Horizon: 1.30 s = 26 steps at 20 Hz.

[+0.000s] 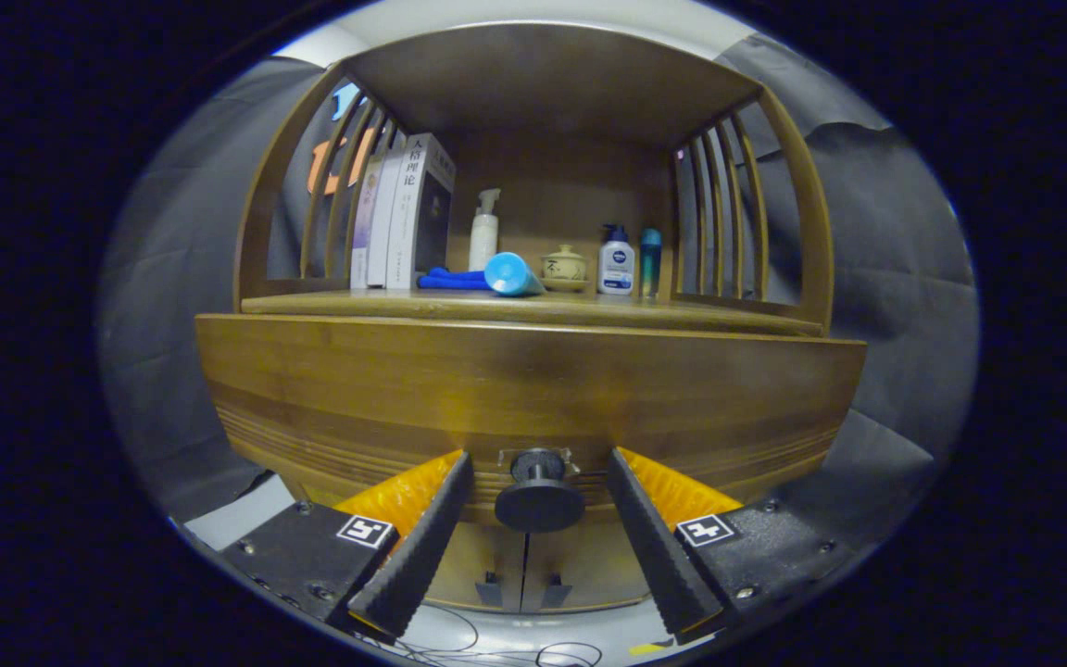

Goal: Pull open the drawer, take out the items inside it, and place them on the countertop above the cabinet.

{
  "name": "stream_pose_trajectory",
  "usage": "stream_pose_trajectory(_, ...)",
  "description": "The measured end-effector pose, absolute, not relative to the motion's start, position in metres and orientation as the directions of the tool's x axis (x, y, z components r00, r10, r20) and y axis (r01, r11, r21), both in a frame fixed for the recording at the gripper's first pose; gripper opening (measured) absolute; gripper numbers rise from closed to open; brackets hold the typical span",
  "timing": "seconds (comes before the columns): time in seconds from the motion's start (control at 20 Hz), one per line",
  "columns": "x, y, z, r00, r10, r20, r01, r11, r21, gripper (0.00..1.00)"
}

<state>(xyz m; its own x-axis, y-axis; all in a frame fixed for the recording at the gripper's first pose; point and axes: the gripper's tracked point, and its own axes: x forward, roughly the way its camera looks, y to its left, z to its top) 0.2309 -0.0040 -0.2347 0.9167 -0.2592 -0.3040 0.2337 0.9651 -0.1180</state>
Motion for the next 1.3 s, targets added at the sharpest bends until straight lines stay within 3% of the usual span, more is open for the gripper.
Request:
stream_pose_trajectory(0.8,0.259,-0.008,-0.233,0.924,-0.241,-0.297,0.183,0.96,-0.211,0.97)
stream_pose_trajectory(1.3,0.175,0.002,-0.137,0.965,-0.189,-0.182,0.174,0.98,-0.095,0.97)
